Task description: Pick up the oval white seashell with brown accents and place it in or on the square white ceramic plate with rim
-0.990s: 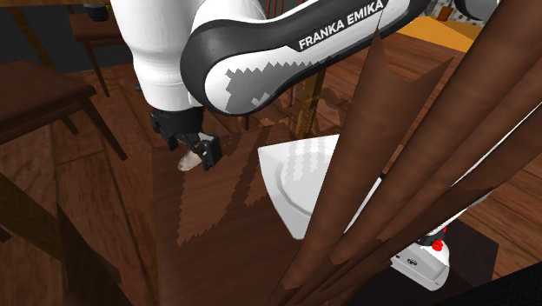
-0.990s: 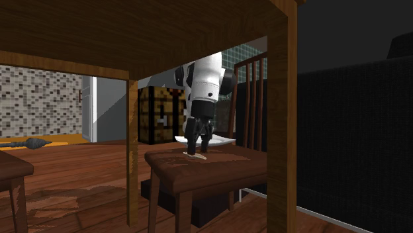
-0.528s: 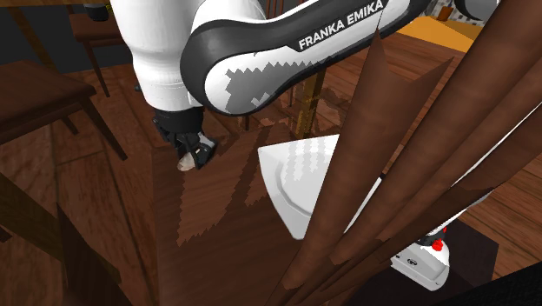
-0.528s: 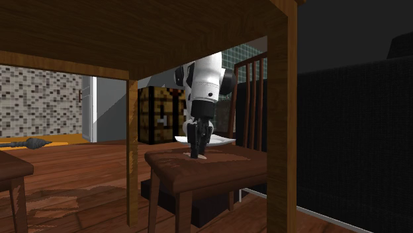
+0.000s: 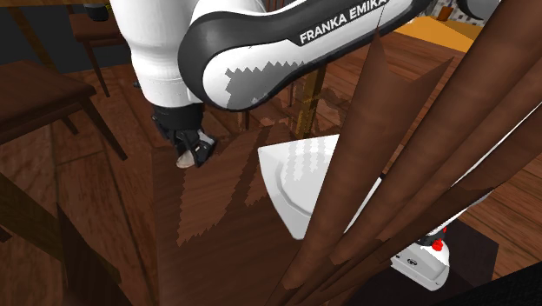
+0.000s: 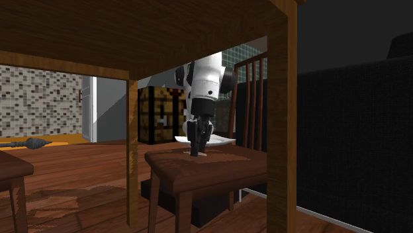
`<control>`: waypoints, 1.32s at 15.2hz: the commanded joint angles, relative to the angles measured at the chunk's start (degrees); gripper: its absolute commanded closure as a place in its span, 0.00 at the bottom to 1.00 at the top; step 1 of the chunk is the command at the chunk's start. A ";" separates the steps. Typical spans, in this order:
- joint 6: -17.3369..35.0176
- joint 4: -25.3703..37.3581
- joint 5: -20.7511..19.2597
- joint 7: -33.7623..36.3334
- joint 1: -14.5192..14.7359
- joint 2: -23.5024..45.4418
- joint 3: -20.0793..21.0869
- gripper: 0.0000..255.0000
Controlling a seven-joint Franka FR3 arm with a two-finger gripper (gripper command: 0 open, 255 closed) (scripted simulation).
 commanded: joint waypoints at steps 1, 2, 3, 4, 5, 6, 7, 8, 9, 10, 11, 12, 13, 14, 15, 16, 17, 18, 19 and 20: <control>-1.20 0.96 0.70 -0.58 -0.20 -0.57 0.12 1.00; -1.87 1.51 1.08 -0.91 -0.30 -0.89 0.18 1.00; -2.55 2.08 1.44 -1.21 -0.39 -1.19 0.23 1.00; -3.23 2.66 1.77 -1.51 -0.47 -1.47 0.27 1.00; -3.93 3.26 2.08 -1.78 -0.54 -1.72 0.31 1.00; -4.63 3.87 2.37 -2.04 -0.60 -1.96 0.34 1.00; -5.33 4.50 2.62 -2.28 -0.65 -2.17 0.38 1.00; -6.04 5.14 2.86 -2.51 -0.69 -2.36 0.40 1.00; -6.76 5.80 3.07 -2.72 -0.73 -2.53 0.42 1.00; -7.49 6.47 3.26 -2.91 -0.75 -2.68 0.43 1.00; -8.22 7.16 3.41 -3.09 -0.77 -2.80 0.45 1.00; -8.95 7.86 3.55 -3.25 -0.78 -2.89 0.47 1.00; -9.70 8.58 3.66 -3.39 -0.78 -2.96 0.49 1.00; -10.45 9.32 3.74 -3.52 -0.78 -3.01 0.51 1.00; -11.20 10.07 3.80 -3.63 -0.76 -3.03 0.53 1.00; -11.96 10.84 3.83 -3.72 -0.73 -3.03 0.56 1.00; -12.55 11.44 3.84 -3.78 -0.70 -3.01 0.58 1.00; -11.63 8.52 8.20 -6.50 -2.35 -7.75 0.22 1.00; -11.05 5.77 12.56 -9.37 -3.31 -12.51 -0.71 1.00; -10.82 3.20 16.48 -12.06 -3.29 -16.94 -2.32 1.00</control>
